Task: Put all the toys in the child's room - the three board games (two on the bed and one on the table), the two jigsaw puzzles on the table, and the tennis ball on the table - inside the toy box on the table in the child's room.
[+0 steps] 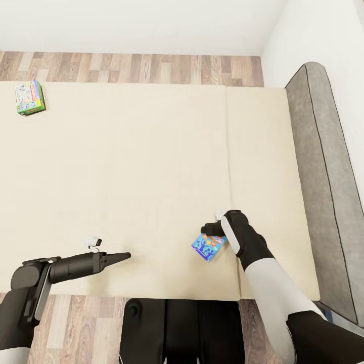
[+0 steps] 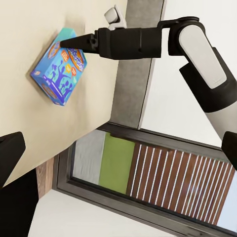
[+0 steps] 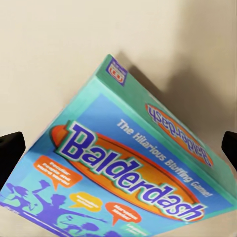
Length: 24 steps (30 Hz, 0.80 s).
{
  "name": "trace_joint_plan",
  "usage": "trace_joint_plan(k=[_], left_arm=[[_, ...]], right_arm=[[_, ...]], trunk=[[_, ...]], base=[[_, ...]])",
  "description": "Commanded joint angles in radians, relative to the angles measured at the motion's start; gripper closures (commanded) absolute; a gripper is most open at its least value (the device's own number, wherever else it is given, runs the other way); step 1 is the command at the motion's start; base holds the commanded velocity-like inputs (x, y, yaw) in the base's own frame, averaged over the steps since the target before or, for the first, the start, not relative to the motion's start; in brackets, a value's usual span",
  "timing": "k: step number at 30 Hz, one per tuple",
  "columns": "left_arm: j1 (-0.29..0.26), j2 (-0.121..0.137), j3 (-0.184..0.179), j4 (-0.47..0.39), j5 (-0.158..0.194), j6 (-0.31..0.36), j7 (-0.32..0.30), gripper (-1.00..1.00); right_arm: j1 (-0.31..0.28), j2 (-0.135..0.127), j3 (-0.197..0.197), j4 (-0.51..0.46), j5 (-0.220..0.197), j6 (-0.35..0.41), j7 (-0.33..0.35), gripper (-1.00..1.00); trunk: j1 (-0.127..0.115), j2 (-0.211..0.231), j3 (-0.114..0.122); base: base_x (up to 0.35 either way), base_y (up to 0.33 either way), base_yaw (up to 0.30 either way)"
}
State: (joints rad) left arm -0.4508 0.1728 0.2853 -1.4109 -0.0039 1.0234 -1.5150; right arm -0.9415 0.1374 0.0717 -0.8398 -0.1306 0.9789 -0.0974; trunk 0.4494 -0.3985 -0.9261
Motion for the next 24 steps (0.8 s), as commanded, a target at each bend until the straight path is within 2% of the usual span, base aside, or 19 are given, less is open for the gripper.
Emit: trace_joint_plan(k=[1, 24], left_arm=[[0.000, 0.000, 0.000, 0.000, -0.001, 0.011, -0.004, -1.00], [0.000, -0.001, -0.001, 0.000, -0.001, 0.008, -0.003, -1.00]], right_arm=[[0.000, 0.000, 0.002, -0.001, -0.010, 0.004, -0.010, -1.00], [-0.002, 0.000, 0.005, 0.033, -0.009, 0.006, -0.010, -1.00]], trunk=[[0.001, -0.002, -0.001], [0.001, -0.002, -0.001]], base=[[0.000, 0.000, 0.000], [0.000, 0.000, 0.000]])
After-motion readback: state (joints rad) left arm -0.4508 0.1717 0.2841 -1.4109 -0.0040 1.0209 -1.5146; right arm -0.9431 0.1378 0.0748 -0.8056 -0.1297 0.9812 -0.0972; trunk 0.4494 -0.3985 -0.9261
